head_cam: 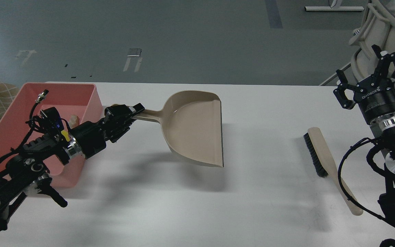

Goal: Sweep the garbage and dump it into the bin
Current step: 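Lower the beige dustpan onto the table beside the bin with the left gripper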

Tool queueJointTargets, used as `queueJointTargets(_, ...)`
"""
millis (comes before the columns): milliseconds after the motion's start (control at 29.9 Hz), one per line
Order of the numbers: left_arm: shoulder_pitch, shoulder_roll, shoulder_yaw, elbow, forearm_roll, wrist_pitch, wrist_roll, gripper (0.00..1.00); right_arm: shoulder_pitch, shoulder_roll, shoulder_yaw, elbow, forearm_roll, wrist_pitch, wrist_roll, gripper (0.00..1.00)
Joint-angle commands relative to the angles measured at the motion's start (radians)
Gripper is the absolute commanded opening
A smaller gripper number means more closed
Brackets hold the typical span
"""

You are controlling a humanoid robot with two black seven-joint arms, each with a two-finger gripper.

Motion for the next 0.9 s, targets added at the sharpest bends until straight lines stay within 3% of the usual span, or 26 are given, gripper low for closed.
queueJointTargets(0, -0.002, -0.021, 0.010, 0.024, 0.019, 0.001, 0.000, 0.03, -0.001, 0.000, 0.000, 0.000, 0.000, 0.000, 0.000, 1.00)
queueJointTargets(501, -0.055, -0.076, 0.102, 0.161, 0.040, 0.049, -0.009, 0.03, -0.021, 0.000, 0.000, 0.002, 0.000, 0.000, 0.000, 1.00)
queueJointTargets(869, -0.059, -0.079, 0.151, 0.167, 0.057, 0.057, -0.032, 0.04, -0.036, 0.000, 0.000, 0.008, 0.000, 0.000, 0.002, 1.00)
